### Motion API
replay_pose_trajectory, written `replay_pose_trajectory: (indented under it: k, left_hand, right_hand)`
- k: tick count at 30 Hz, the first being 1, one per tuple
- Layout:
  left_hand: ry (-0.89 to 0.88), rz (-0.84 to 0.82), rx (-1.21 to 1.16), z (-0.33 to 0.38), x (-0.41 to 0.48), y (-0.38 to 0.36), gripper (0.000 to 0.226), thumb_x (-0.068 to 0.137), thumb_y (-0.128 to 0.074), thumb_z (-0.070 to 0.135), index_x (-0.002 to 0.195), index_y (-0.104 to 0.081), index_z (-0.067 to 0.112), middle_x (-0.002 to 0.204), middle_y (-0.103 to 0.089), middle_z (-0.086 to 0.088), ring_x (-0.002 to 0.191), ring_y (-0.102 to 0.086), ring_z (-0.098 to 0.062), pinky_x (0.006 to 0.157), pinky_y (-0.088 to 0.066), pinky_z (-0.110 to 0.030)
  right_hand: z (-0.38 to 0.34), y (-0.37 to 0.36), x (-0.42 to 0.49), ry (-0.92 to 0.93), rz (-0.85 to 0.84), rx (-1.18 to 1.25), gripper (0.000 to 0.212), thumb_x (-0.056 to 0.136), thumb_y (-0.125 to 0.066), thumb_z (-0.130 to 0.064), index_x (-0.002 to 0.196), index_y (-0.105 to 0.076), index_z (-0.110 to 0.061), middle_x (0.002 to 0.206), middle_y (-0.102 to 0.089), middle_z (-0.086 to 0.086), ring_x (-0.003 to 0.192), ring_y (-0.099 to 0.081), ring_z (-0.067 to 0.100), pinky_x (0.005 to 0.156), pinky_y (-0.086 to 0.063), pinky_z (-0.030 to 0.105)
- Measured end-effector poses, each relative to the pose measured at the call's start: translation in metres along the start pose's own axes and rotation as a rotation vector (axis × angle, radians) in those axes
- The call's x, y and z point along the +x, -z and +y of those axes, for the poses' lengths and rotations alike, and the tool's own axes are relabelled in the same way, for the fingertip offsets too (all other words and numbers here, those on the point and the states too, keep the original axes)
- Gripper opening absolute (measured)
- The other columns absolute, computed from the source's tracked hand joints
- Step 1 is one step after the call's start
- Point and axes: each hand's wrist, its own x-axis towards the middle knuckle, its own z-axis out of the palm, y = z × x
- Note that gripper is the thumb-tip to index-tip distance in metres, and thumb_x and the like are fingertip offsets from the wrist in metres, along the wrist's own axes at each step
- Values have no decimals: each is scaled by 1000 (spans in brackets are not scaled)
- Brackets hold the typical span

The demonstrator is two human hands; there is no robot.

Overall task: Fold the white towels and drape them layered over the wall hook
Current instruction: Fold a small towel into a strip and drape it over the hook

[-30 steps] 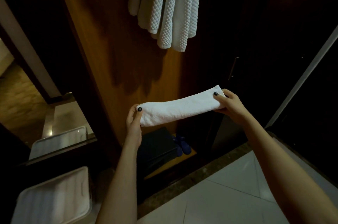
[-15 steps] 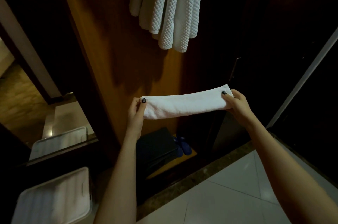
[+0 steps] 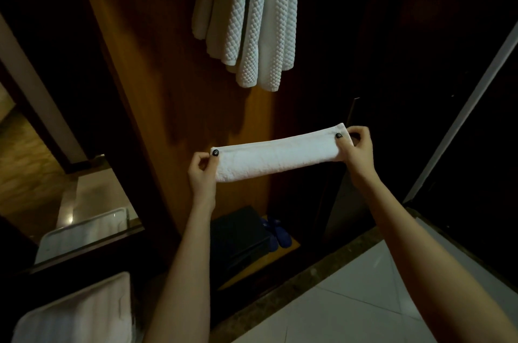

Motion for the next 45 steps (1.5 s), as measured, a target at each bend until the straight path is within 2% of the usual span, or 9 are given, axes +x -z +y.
replay_pose_trajectory:
  k: [5,9,12,16,18,22,31,40,45]
  left_hand:
    - [123,-181,-153,16,16,10,11,97,-58,20,86,-59,19,94,-60,3,78,-61,-4,60,-48,-17]
    - [129,-260,-204,45,34,9,10,95,-59,11,88,-60,18,95,-62,2,78,-63,-4,57,-50,-15]
    - [81,-288,-215,75,51,4,18,92,-63,10,98,-59,26,104,-62,3,85,-65,-8,60,-53,-19]
    - [-9,-505,-267,127,77,-5,43,88,-65,14,121,-58,40,123,-62,0,112,-62,-15,93,-51,-33]
    - [-47,-563,-288,153,91,-11,43,86,-64,15,123,-59,38,123,-65,3,115,-61,-15,95,-52,-32]
    - [-113,-567,-307,196,123,-26,35,95,-49,-1,114,-64,23,107,-73,7,104,-64,-13,79,-58,-24]
    - [-365,-524,-185,292,192,-63,33,99,-39,-3,102,-65,17,90,-71,13,83,-64,-3,65,-54,-16]
    - [-489,-501,-159,390,257,-86,26,74,-70,13,96,-65,26,109,-57,2,78,-65,-4,58,-55,-20]
    - [-633,-354,-241,435,283,-113,28,87,-60,-3,103,-68,19,116,-61,-5,87,-68,-7,70,-56,-18]
  right_hand:
    - [-18,8,12,-16,-153,107,44,94,-57,-6,132,-50,-27,116,-58,11,96,-63,23,73,-58,36]
    - [-40,4,28,-7,-139,158,46,95,-57,-6,137,-53,-24,114,-61,6,94,-64,19,75,-57,32]
    - [-61,2,46,2,-154,198,44,95,-56,-4,129,-57,-32,109,-64,3,85,-64,13,68,-56,26]
    - [-101,0,80,84,-122,211,26,92,-57,0,96,-74,-19,97,-71,4,87,-68,18,62,-55,21]
    - [-121,1,99,81,-126,244,25,91,-57,1,89,-75,-16,92,-71,3,88,-68,20,61,-56,23]
    - [-157,2,142,69,-246,287,27,92,-53,2,104,-72,-11,114,-64,4,100,-63,20,62,-57,25]
    - [-240,-6,253,229,-440,371,28,89,-60,1,110,-70,-17,127,-59,2,110,-63,19,74,-59,31]
    - [-325,-28,342,314,-609,486,26,92,-57,2,117,-63,-4,121,-62,15,104,-68,26,73,-60,34]
    - [-360,-43,388,392,-604,609,28,93,-50,4,117,-62,-2,119,-57,20,97,-66,28,80,-58,36]
